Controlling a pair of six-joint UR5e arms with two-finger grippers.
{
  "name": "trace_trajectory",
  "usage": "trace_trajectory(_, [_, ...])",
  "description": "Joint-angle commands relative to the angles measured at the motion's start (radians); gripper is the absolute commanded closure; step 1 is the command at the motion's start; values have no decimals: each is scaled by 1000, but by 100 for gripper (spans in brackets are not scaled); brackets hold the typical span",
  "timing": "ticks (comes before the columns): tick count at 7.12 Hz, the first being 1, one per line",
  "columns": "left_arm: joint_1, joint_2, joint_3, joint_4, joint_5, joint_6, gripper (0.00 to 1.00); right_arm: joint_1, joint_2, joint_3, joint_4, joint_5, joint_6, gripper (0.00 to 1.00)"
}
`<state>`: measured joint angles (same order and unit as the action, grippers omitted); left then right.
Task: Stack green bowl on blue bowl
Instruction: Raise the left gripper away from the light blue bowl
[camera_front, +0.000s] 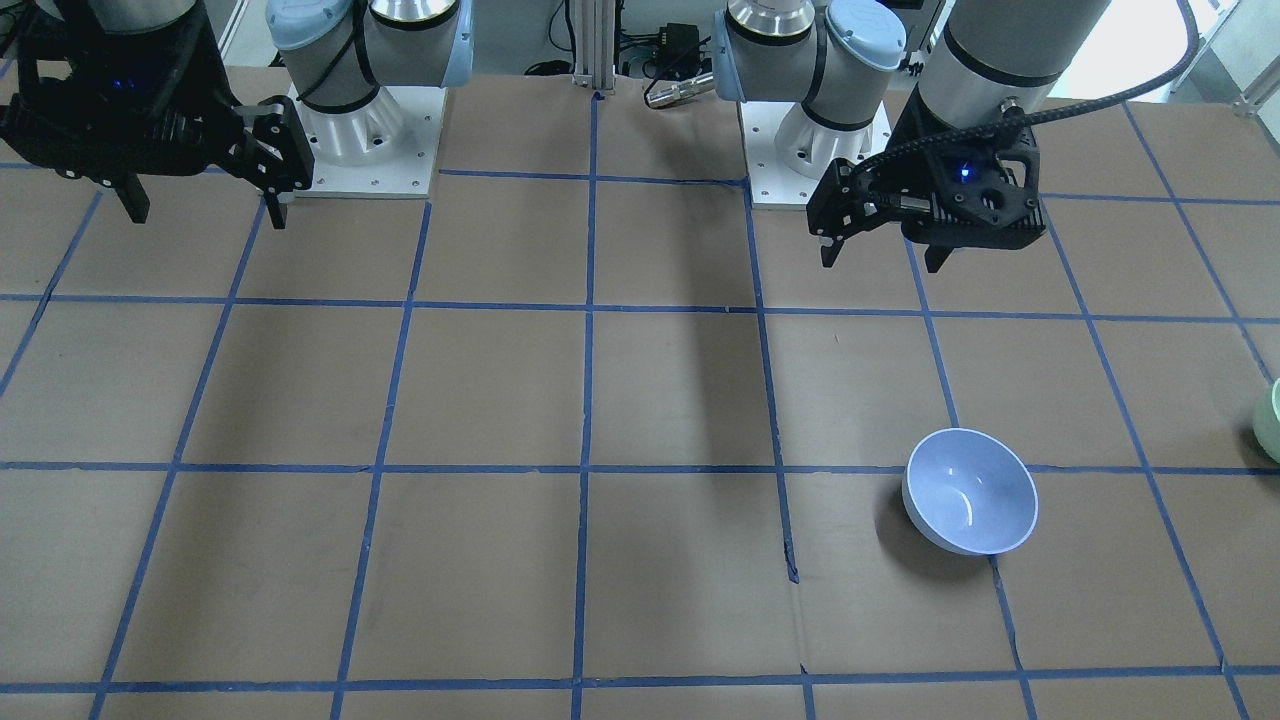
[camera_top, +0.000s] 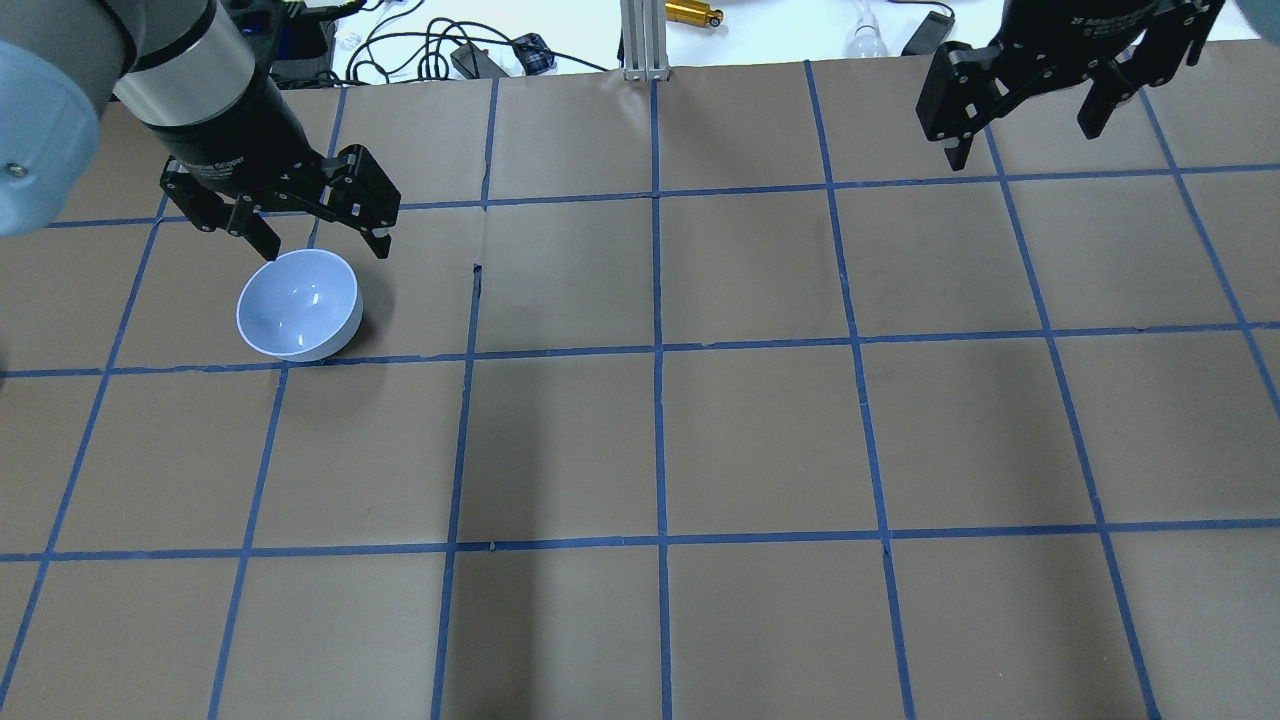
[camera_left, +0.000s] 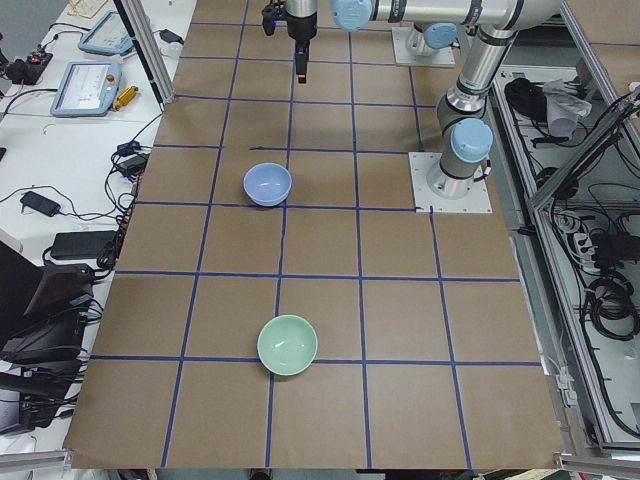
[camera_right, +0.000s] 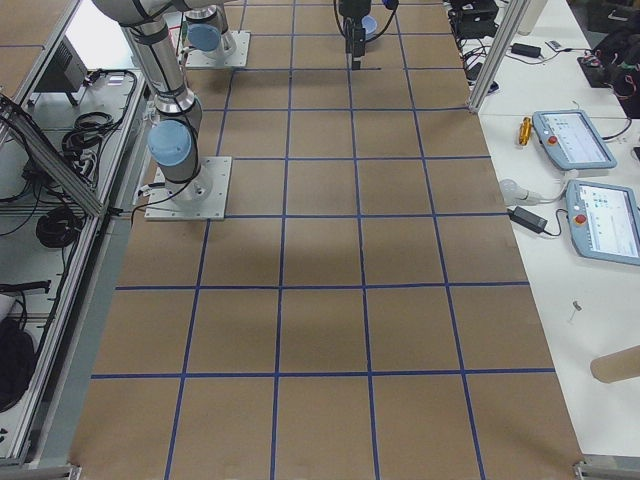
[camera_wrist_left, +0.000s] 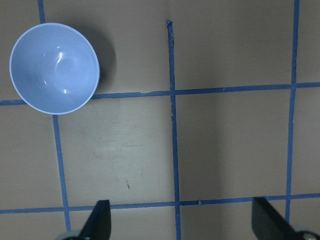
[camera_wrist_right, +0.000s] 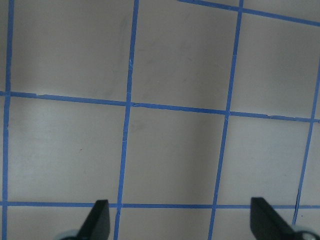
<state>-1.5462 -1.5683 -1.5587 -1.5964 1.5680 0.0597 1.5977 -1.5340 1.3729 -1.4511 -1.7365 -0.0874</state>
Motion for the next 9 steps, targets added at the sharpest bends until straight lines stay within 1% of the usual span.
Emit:
trace_trajectory(1, [0,4,-4,-5,0,-1,0,1,0,0,0,0,0,0])
trace_trajectory(9, [1,24,-6,-31,1,-1,0,-1,0,0,0,0,0,0])
